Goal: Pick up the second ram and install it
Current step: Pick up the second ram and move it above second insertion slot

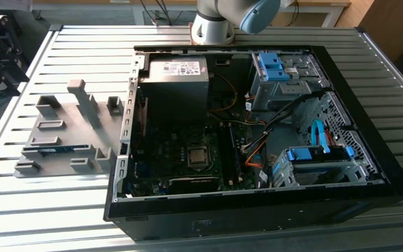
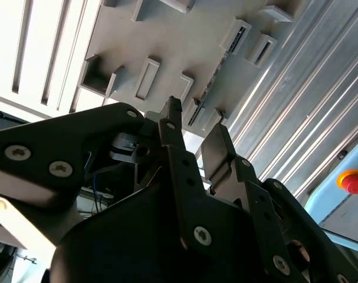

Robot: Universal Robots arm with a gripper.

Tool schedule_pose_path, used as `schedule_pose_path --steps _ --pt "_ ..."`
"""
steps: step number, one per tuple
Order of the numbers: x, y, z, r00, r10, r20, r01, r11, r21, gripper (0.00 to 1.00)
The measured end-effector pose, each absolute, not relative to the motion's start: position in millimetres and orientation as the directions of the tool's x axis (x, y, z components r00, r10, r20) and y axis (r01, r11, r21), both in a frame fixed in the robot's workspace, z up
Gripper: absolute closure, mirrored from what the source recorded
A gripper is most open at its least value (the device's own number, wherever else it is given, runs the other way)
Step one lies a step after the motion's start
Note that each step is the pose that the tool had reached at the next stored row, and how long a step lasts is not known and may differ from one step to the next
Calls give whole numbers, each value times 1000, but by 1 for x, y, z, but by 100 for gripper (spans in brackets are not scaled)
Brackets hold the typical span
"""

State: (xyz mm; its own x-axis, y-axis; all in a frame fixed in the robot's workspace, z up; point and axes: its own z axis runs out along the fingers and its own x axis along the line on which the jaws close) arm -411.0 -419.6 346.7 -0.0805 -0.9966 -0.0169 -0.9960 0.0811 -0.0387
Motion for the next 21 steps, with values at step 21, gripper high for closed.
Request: schedule_pose_path --steps 21 --pt "-411 -424 337 -80 -997 -17 -996 81 -44 59"
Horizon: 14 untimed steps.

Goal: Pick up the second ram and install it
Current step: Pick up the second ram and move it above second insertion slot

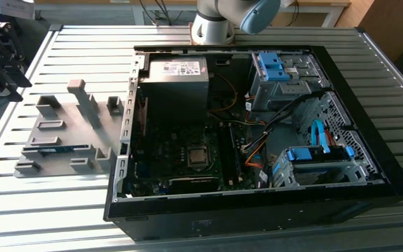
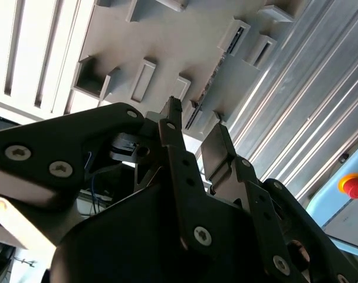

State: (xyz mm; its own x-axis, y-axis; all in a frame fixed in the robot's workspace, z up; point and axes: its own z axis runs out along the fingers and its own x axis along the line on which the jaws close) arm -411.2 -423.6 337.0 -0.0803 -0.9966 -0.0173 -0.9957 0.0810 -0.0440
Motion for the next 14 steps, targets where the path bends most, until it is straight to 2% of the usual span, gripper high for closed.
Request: schedule_pose_path --steps 14 --pt "-411 -428 328 -80 -997 -17 -996 81 -39 59"
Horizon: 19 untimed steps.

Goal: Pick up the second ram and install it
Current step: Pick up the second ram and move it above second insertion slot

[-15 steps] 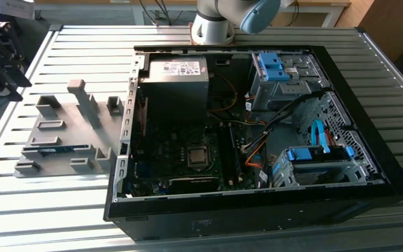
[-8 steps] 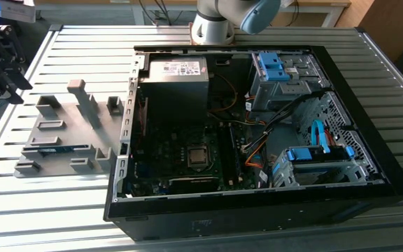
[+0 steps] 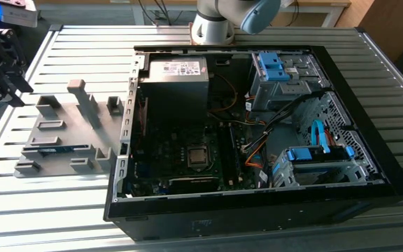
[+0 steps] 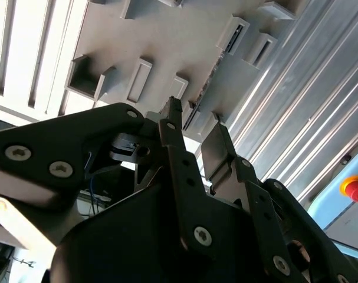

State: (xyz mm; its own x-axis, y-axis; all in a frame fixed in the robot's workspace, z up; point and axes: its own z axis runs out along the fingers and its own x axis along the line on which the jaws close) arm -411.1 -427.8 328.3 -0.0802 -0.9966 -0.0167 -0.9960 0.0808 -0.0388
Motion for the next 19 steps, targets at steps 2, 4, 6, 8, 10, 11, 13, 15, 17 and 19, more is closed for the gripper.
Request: schedule_pose_path --steps 2,4,6,8,10,11,13,15,17,19 --pt "-411 -428 328 -80 -997 -16 -996 81 -26 59" --pt "-411 -428 327 -81 -997 -15 -997 81 -18 59" --pt "-411 -428 326 -81 -997 -15 -997 81 -16 59" --pt "-411 -428 325 -81 -997 -15 -997 81 -14 59" --pt "-411 -428 324 -82 -997 -15 -997 82 -12 59" --pt "-411 -428 323 -83 -996 -15 -997 83 -11 59" --pt "-411 -428 322 -84 -996 -14 -996 84 -8 59" --pt "-411 -428 321 -85 -996 -14 -996 85 -2 59" --pt "-411 -428 321 -85 -996 -13 -996 85 2 59" --pt "-411 -428 320 -85 -996 -13 -996 85 3 59"
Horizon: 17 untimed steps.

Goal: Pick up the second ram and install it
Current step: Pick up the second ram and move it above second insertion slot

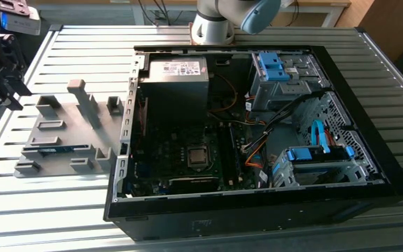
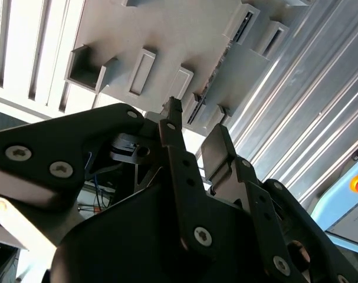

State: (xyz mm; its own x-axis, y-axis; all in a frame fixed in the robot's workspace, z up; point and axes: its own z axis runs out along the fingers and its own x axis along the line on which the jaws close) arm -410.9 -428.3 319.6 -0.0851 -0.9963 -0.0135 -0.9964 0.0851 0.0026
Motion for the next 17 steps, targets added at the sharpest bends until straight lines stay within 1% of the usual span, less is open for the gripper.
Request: schedule_pose_path --steps 17 --pt "-411 -432 302 -78 -997 -13 -997 78 3 59"
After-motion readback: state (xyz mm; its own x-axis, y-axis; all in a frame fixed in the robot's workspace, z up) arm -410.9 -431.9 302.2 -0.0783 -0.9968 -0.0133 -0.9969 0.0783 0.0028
